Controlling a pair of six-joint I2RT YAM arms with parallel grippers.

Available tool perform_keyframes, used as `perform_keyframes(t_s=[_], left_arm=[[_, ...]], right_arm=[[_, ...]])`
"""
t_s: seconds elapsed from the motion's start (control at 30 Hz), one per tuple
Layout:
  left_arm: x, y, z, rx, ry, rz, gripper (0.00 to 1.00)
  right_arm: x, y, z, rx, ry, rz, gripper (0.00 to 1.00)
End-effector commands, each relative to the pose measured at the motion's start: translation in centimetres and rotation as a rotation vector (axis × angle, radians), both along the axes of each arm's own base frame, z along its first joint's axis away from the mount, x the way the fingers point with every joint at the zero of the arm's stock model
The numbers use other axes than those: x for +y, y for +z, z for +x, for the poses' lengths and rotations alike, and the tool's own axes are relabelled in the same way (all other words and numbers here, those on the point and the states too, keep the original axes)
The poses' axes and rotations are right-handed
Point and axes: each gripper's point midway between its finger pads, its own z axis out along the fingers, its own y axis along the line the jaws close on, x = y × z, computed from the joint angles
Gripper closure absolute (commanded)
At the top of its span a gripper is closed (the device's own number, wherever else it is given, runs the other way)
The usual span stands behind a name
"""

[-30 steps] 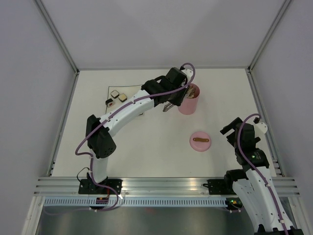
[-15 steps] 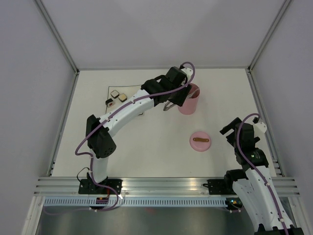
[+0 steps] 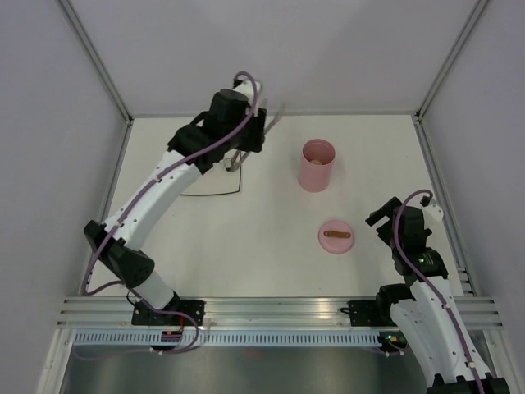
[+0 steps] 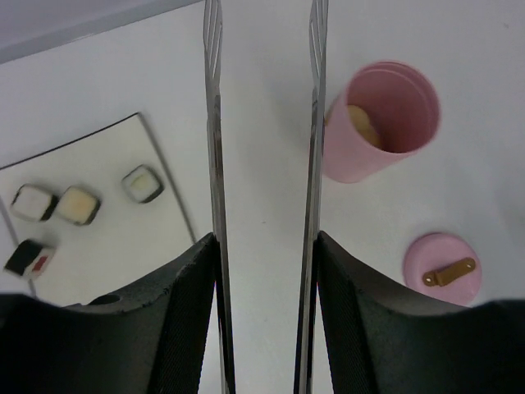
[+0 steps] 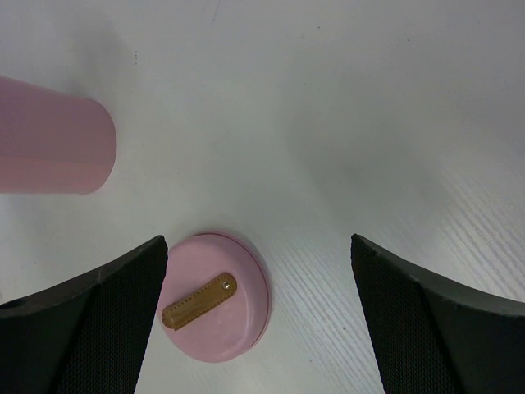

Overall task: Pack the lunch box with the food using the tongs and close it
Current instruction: Pick up the fake food from the plate.

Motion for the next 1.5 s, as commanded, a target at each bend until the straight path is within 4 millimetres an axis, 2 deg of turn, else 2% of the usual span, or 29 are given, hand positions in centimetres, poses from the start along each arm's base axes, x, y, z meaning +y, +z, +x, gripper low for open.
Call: perform_keyframes(t_s=[0.0, 0.03, 0.1, 0.13, 0.2, 0.23, 0.33, 0.43, 0.83, 1.03, 1.47], left_arm=[[7.1, -0.1, 0.5, 0.026, 0.207, -0.059, 0.44], [9.6, -0.7, 1.1, 0.040, 0.270, -0.063, 0.44], [12.5, -2.5, 0.2, 0.071, 0.341, -0.048, 0.44], [14.2, -4.3, 0.1, 0.104, 0.382, -0.025, 0.44], [15.5, -4.8, -0.5, 0.109, 0.418, -0.025, 0.43], [15.5, -6.1, -0.9, 0.133, 0.414, -0.020, 0.43], [15.2, -7.4, -1.2, 0.159, 0.417, -0.041, 0.43], [15.1, -9.7, -1.1, 0.204, 0.431, -0.024, 0.43], [13.7, -14.6, 2.3, 0.275, 0.474, 0.002, 0.42], [13.3, -16.2, 3.0, 0.302, 0.480, 0.014, 0.42], [12.6, -17.6, 4.6, 0.319, 0.492, 0.018, 0.41]], right_arm=[[0.3, 0.4, 0.7, -0.033, 0.017, 0.010, 0.02], [0.4, 0.4, 0.8, -0.035, 0.019, 0.010, 0.02], [0.4, 0.1, 0.8, -0.025, 0.029, 0.003, 0.02], [0.5, 0.0, 0.9, -0.016, 0.034, 0.001, 0.02], [0.6, -0.2, 1.0, -0.011, 0.043, -0.001, 0.02], [0.6, -0.6, 1.0, 0.001, 0.047, -0.001, 0.02], [0.9, -0.7, 1.3, 0.006, 0.061, 0.003, 0.02], [0.9, -0.9, 1.6, 0.013, 0.065, 0.002, 0.02], [0.5, -1.0, 1.8, 0.021, 0.055, -0.020, 0.02], [0.5, -1.2, 1.8, 0.030, 0.055, -0.028, 0.02], [0.1, -0.9, 2.0, 0.032, 0.052, -0.054, 0.02]])
